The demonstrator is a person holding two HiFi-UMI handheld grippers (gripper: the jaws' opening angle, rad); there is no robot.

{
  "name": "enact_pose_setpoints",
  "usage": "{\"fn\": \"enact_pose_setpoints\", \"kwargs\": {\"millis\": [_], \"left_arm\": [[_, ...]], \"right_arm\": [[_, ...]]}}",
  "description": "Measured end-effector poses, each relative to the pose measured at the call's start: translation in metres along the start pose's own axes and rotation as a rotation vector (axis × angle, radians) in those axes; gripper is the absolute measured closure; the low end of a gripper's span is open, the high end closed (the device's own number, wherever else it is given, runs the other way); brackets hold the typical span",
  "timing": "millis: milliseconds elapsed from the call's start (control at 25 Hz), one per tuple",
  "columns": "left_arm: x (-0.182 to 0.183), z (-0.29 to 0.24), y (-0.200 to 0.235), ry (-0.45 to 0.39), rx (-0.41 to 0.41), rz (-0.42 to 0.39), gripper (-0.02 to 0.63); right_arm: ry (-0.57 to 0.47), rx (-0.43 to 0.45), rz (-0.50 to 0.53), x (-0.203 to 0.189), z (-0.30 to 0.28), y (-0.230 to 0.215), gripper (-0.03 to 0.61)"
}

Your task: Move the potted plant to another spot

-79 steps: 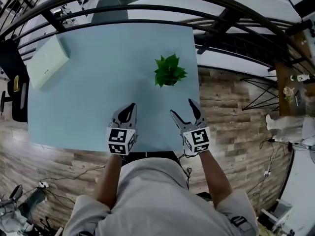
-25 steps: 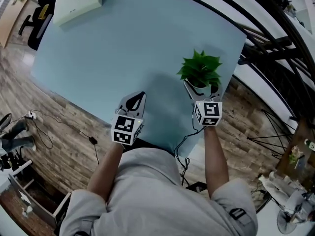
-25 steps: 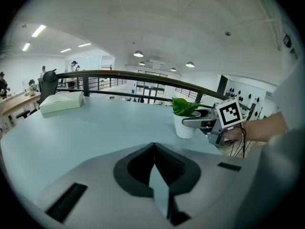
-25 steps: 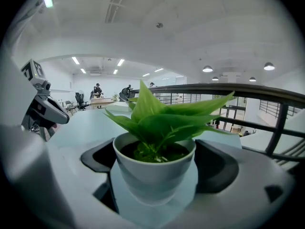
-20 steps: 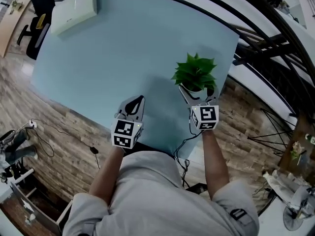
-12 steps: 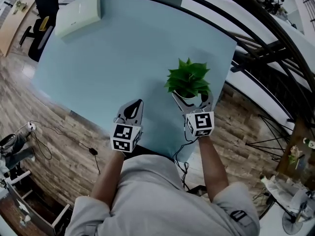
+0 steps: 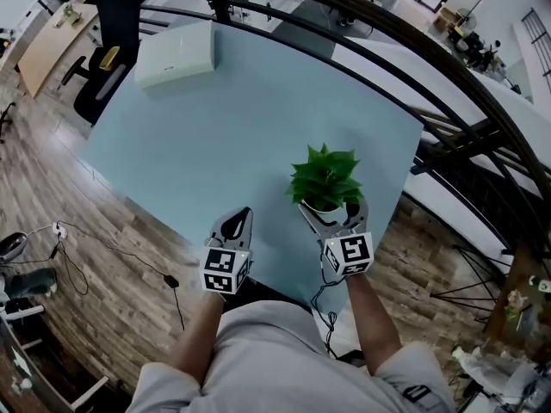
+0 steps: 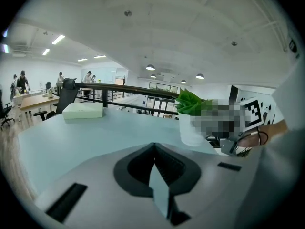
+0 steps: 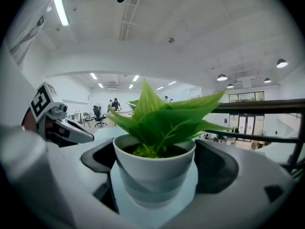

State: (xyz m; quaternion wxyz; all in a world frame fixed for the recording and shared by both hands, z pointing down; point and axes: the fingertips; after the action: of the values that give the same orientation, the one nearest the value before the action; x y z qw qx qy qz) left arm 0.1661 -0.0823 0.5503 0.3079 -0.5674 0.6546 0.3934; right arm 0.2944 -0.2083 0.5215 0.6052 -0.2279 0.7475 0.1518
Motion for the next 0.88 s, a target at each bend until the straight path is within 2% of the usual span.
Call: {"fn": "enact_pose_setpoints", "kwargs": {"millis": [240,520,880], "left_arm": [[0.005,0.038,0.041,-0.053,0.048,0.022,0.601],[-0.004,0.09,0.101,-0.1,0.115,0.095,0.601],[-0.015,0.167,0.18,-0.175,0.184,0.16,0.601]], "right_arm": [[-0.016,0.081,0.016,0.016,-0.023,0.063,0.069],[-0.016,0.169,0.036,0.033,-0.043,0.144,0.069],[-0.027,0.219,0.051,0.058,-0.078,0.236,0.069]]}}
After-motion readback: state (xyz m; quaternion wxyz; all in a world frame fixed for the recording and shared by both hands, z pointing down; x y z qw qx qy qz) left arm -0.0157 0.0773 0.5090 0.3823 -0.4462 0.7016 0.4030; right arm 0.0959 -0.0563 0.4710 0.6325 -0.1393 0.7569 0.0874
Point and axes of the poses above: the fingertips, and each gripper's own axes: z backward along the fingers, y to its left, x out of its top
